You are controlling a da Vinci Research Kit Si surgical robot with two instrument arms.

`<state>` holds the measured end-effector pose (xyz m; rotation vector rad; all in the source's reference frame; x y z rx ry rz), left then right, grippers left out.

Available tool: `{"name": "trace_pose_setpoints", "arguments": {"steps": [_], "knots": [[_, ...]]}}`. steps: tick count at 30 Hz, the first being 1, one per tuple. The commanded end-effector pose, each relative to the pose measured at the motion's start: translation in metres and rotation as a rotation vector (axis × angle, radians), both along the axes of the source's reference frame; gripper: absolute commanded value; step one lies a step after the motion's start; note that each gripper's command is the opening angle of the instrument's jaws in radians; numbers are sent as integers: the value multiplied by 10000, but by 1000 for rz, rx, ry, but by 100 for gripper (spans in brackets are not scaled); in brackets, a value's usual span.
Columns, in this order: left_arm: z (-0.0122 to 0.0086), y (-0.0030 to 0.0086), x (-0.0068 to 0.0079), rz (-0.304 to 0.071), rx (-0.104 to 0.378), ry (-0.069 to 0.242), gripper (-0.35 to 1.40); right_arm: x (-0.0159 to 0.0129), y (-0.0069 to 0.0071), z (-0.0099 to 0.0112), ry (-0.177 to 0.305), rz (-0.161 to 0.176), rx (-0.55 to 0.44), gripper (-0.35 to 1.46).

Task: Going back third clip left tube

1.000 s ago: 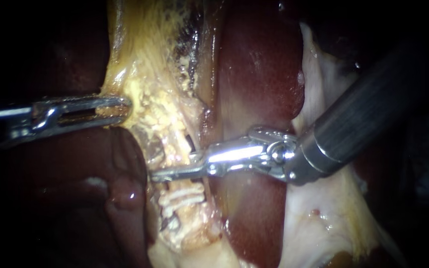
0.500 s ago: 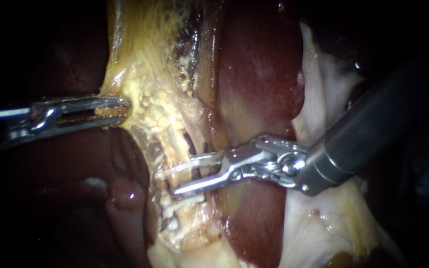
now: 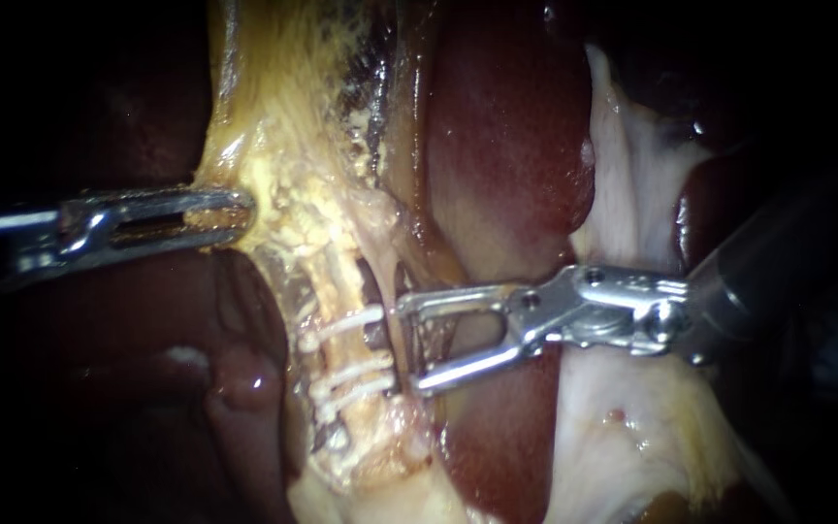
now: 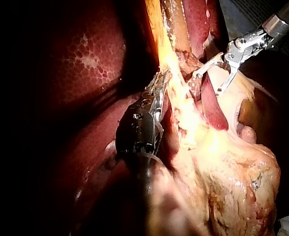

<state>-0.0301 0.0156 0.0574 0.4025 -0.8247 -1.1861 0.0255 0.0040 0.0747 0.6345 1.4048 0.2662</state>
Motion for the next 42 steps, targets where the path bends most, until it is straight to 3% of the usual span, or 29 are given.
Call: {"name": "trace_pose_setpoints", "arguments": {"steps": [1, 6, 11, 18, 23, 31, 42], "knots": [[0, 0, 0, 0, 0, 0, -35, -5, 4, -4, 4, 0, -17, 60], [1, -1, -1, 0, -1, 0, -35, -33, 22, -22, 5, 18, -96, 60], [6, -4, -4, 1, -2, -2, -35, -50, 31, -33, -3, 35, -137, 60], [37, -9, -19, 12, -7, -13, -35, -54, 29, -38, 15, 15, -141, 60], [59, -12, -38, 26, -2, -14, -35, -54, 27, -40, 21, 7, -139, 60], [67, -12, -69, 33, 4, -17, -35, -54, 26, -42, 24, 4, -138, 60], [65, -10, -64, 38, 5, -21, -35, -52, 25, -46, 23, 1, -138, 60]]}}
